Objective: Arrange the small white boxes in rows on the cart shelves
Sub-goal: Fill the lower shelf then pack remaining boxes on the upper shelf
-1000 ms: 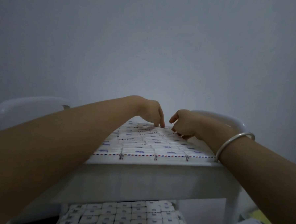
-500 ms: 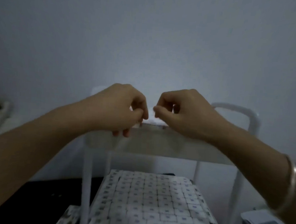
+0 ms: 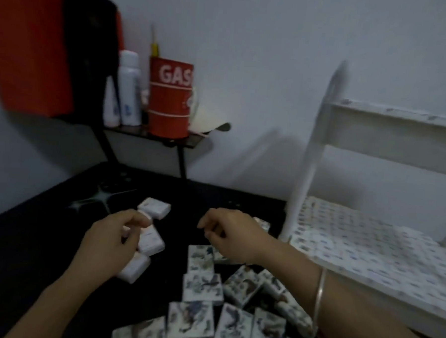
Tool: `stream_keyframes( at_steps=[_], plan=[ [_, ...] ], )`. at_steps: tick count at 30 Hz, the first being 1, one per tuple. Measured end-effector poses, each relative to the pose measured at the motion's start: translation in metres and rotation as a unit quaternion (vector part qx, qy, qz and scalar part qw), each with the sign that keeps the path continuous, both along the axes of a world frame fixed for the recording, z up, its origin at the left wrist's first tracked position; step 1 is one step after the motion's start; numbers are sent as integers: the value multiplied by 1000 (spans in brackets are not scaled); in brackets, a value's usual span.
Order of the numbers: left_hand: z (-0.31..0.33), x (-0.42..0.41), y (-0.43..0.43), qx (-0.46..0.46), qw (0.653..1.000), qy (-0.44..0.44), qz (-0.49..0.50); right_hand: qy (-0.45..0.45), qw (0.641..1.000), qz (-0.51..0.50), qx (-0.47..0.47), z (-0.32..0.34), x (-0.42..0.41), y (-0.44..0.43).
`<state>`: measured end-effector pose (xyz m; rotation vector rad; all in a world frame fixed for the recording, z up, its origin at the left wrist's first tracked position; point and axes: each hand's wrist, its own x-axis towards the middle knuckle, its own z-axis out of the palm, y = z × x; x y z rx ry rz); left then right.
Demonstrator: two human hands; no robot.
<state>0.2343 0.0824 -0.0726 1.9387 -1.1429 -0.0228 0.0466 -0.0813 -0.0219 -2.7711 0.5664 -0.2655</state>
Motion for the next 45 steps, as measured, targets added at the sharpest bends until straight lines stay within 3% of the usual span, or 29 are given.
stream_keyframes(
  at_steps=[6,10,14,16,19,23,26,31,40,45],
  plan=[
    [-40,21,32,43,994,5,102,26,999,34,6,-57,87,21],
    [-54,20,33,107,984,26,142,-2,990,-46,130,-69,117,24],
    [-58,17,29,178,973,-35,142,71,985,-73,137,-73,132,19],
    [-56,16,28,163,978,-16,127,80,984,-66,142,-73,134,16],
    [-52,15,31,130,986,12,99,21,977,-84,196,-75,128,10],
    [-37,8,32,20,988,155,13,-73,953,-76,284,-66,103,8],
    [-15,-2,25,-17,976,209,-54,-122,957,-49,258,-34,66,9],
    [39,-32,-6,-61,958,218,-173,-204,963,-50,171,54,-24,0],
    [153,-157,-86,-146,891,138,-408,-387,909,-129,88,169,-186,-5],
    [230,-222,-134,-239,865,45,-439,-429,878,-208,-44,216,-274,-22]
  ],
)
